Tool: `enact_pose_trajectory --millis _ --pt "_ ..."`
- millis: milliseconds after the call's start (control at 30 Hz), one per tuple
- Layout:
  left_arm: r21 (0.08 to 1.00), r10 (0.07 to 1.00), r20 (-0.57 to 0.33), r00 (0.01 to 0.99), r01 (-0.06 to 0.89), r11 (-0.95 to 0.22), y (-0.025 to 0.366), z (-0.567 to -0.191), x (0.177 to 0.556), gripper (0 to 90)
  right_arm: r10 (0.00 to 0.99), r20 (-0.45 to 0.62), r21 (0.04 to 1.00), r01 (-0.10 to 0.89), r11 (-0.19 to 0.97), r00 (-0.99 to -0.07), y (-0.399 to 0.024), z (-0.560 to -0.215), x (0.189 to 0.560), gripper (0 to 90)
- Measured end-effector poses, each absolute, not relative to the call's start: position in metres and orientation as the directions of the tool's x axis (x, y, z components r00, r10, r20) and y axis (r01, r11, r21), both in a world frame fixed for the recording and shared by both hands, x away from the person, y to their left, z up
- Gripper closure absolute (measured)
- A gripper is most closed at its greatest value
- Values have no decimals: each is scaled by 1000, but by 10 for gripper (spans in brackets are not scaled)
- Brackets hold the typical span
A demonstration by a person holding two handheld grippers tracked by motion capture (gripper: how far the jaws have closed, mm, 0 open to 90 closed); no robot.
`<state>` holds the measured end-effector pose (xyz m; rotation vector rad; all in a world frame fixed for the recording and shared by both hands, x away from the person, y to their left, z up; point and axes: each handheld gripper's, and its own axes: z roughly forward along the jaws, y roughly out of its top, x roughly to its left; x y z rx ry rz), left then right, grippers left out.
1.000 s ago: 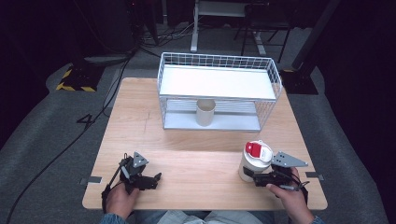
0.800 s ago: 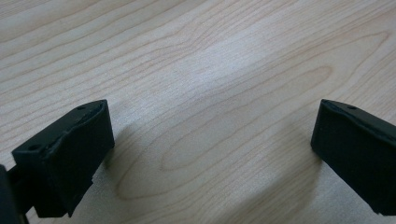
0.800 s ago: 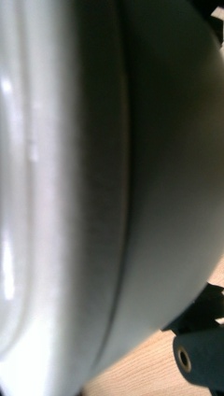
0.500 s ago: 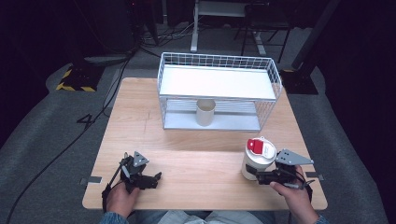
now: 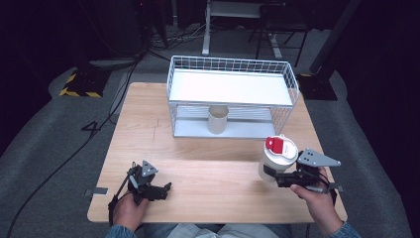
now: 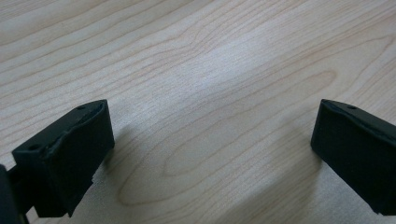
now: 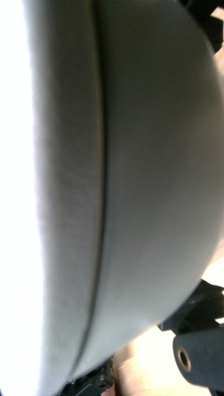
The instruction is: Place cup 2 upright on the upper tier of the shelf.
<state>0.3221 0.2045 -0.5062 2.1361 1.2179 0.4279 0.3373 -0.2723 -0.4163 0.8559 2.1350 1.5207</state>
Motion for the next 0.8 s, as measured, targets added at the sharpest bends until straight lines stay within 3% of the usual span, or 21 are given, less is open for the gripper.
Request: enact_pose_trajectory --millis 800 --pt "663 858 -32 513 653 -365 204 -506 323 0 642 12 954 202 224 -767 -252 -349 368 133"
